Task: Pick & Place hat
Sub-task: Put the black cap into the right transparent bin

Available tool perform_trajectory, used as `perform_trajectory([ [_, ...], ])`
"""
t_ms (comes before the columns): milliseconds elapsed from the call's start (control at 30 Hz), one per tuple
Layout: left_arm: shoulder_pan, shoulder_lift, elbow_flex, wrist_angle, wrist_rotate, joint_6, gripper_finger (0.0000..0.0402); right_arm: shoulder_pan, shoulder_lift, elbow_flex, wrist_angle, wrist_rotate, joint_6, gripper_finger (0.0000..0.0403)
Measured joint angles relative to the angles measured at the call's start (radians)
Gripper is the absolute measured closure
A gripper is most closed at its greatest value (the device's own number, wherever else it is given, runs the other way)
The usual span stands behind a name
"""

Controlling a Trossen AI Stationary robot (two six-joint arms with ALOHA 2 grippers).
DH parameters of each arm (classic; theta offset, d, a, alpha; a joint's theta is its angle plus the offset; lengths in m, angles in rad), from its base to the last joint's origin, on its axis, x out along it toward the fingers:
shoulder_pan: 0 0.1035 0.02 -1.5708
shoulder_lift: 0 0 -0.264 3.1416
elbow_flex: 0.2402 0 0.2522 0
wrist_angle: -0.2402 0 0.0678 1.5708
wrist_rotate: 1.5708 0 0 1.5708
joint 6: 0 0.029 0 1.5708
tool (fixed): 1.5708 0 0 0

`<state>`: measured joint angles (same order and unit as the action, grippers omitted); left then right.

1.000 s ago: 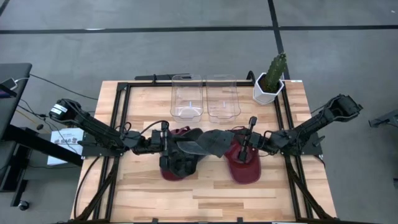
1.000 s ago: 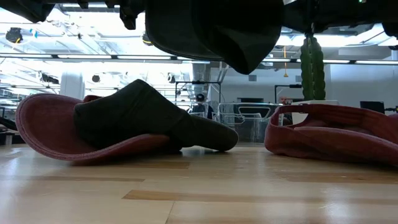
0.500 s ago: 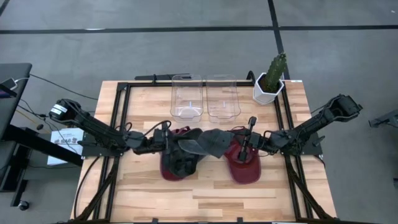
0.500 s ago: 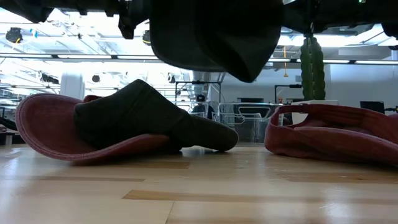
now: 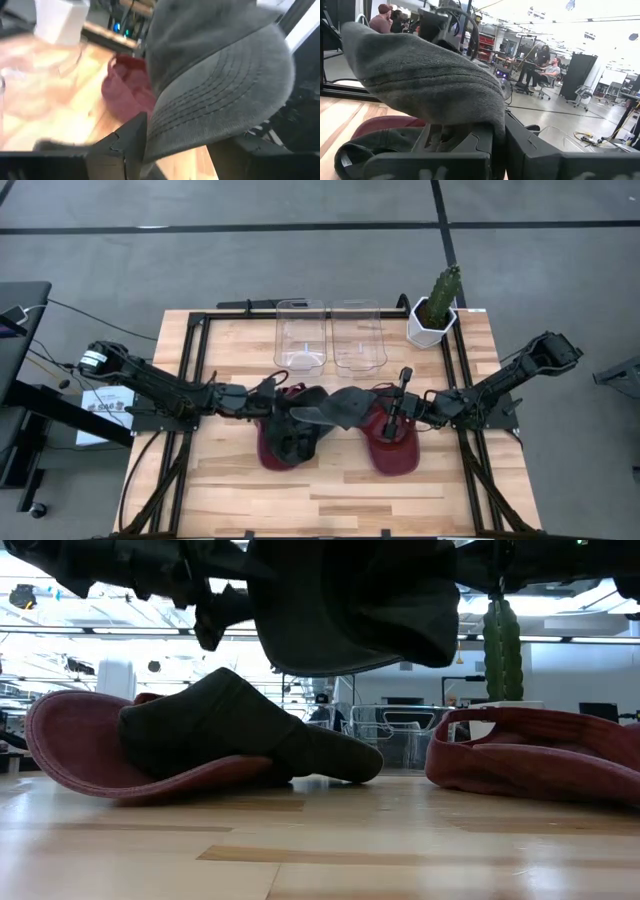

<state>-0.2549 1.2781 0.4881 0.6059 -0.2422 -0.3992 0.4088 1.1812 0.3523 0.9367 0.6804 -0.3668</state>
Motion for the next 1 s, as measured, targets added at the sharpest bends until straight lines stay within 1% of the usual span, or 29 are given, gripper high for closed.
perform_trajectory([
  [133,0.014,0.0,0.0,-0.057,0.018,-0.028,0.0215,0.0,0.0,0.0,0.0,0.0,-0.001,0.0393],
  [367,0.015,0.0,0.0,-0.087,0.019,-0.026,0.0215,0.0,0.0,0.0,0.001,0.007,-0.008,0.0396],
  [567,0.033,0.0,0.0,-0.178,0.022,-0.025,0.0215,0.015,0.0,0.0,0.003,0.057,-0.032,0.0396],
  [833,0.061,0.0,0.0,-0.18,0.02,-0.025,0.0215,0.059,-0.035,0.0,0.003,0.113,-0.072,0.0396],
  [1000,0.061,0.0,0.0,-0.18,0.02,-0.025,0.0215,0.11,-0.062,0.0,-0.001,0.181,-0.113,0.0396],
])
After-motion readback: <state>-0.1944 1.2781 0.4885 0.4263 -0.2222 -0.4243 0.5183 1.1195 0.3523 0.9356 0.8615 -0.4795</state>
